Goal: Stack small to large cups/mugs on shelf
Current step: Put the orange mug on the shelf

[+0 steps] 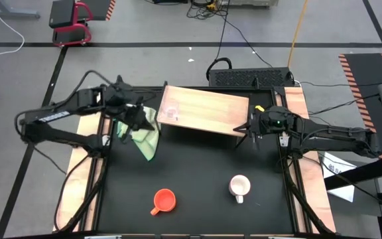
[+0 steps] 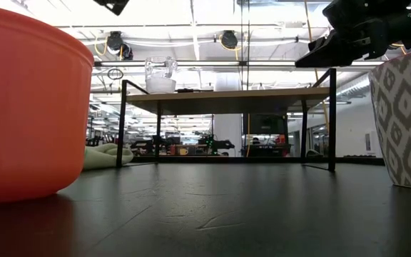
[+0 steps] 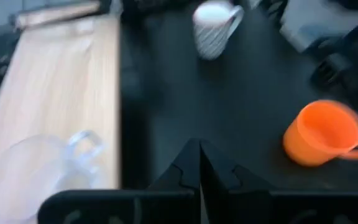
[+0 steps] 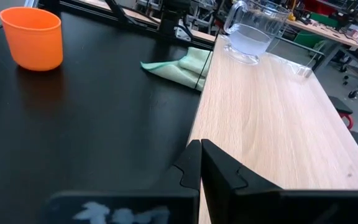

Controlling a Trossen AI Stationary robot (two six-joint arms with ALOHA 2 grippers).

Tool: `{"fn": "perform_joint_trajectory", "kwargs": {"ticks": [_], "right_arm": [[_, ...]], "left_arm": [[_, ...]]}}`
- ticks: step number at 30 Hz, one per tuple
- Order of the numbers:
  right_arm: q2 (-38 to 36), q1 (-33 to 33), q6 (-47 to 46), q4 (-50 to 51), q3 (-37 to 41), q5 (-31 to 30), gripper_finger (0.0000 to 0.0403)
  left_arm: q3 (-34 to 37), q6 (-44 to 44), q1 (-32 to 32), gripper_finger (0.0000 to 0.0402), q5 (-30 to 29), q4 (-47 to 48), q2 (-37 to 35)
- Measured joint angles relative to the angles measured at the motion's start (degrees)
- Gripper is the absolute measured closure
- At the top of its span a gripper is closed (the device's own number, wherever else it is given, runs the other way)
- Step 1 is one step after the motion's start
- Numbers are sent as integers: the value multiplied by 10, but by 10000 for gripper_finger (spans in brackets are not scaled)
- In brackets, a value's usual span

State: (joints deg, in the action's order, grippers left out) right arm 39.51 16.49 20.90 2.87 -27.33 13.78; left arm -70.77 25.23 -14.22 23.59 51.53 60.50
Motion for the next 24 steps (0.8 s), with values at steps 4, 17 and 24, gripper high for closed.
{"fn": "perform_joint_trajectory", "kwargs": {"ticks": [4,17,24], "right_arm": [[0,0,1,0,0,0,403],[0,-1,-1,4,0,10,403],[0,-1,-9,-7,0,48,403]], "left_arm": [[101,-40,4,401,40,-119,-68],[377,-155,73,401,-34,-390,-225],[473,-197,112,401,-60,-487,-277]]}}
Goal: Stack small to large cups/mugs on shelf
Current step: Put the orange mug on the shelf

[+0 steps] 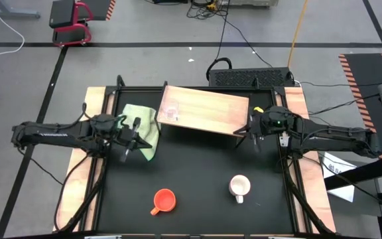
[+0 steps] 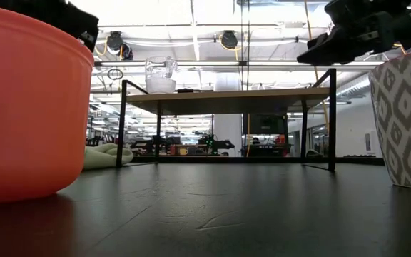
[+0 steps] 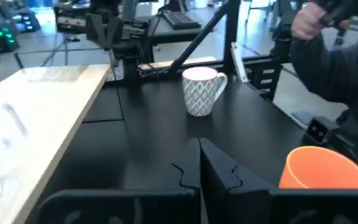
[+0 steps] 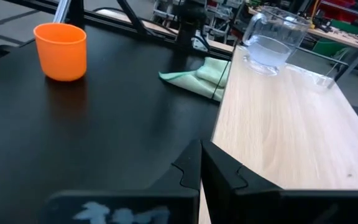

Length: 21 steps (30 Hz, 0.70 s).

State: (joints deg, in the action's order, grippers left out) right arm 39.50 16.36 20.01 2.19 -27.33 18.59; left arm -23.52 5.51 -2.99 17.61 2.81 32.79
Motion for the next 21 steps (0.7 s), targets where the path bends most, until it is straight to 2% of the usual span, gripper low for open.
{"fn": "perform_joint_trajectory", "kwargs": {"ticks": [13,21], "right_arm": [[-7,0,-9,-2,0,0,403],[-7,0,-13,-2,0,0,403]], "left_arm": [[110,-23,51,401,-73,-36,-72],[144,-24,57,401,-81,-47,-92]]}}
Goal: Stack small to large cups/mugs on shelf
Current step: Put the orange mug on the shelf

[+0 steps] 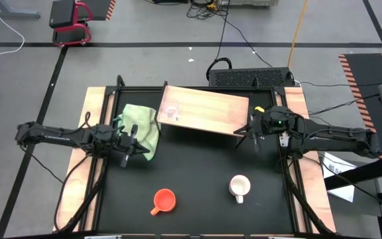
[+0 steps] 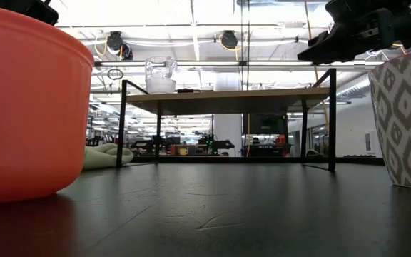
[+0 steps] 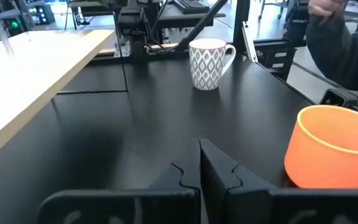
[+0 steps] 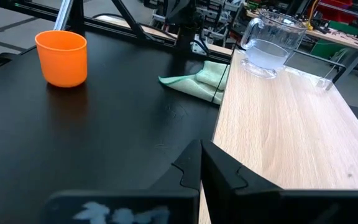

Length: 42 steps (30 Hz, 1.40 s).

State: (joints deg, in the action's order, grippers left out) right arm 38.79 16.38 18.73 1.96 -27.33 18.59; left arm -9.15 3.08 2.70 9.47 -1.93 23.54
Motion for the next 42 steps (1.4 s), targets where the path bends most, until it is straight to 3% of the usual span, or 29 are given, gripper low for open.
{"fn": "perform_joint_trajectory", "kwargs": {"ticks": [15,24,31,35,42], "right_arm": [[-8,0,-30,-5,0,0,403],[-128,-6,-89,47,0,12,403],[-172,-70,-116,67,0,7,403],[-174,-123,-121,70,1,-40,403],[-174,-207,-139,-20,73,-84,403]], "left_arm": [[23,23,0,401,5,-25,0],[23,37,0,401,10,-32,0],[23,39,0,401,14,-46,0],[23,38,0,401,20,-42,0],[23,40,0,401,26,-42,0]]}}
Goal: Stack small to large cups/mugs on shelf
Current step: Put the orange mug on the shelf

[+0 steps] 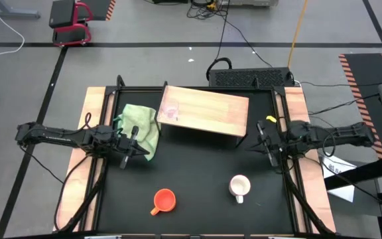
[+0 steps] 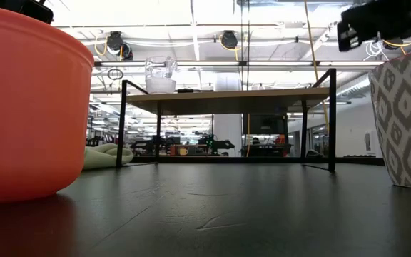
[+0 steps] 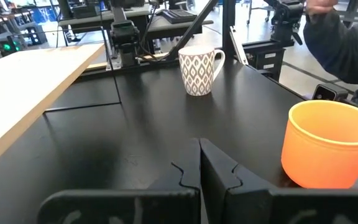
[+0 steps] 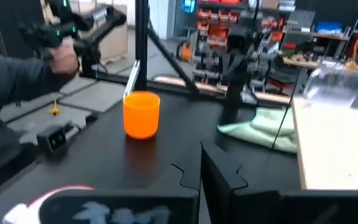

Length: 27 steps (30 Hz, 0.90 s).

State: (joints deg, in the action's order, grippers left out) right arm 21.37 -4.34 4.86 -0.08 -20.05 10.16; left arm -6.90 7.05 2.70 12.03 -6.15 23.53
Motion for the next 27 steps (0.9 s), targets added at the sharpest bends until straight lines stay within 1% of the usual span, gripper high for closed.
{"fn": "perform_joint_trajectory", "kwargs": {"ticks": [4,11,15,17,20,24,27], "right_arm": [[-1,-38,2,-14,25,-37,403],[-19,-95,-7,-30,45,-46,403],[-25,-124,-11,-34,59,-86,403],[-25,-135,-10,-40,68,-91,403],[-25,-148,-8,-58,79,-91,403],[-26,-156,-8,-59,83,-91,403],[-26,-157,-5,-58,84,-91,403]], "left_arm": [[0,1,0,401,8,0,0],[0,-3,1,401,37,5,0],[0,-7,11,401,46,-1,0],[0,-9,19,401,46,-1,0],[0,-21,36,401,46,-4,1],[0,-33,72,401,42,-28,1],[0,-51,106,401,6,-56,12]]}}
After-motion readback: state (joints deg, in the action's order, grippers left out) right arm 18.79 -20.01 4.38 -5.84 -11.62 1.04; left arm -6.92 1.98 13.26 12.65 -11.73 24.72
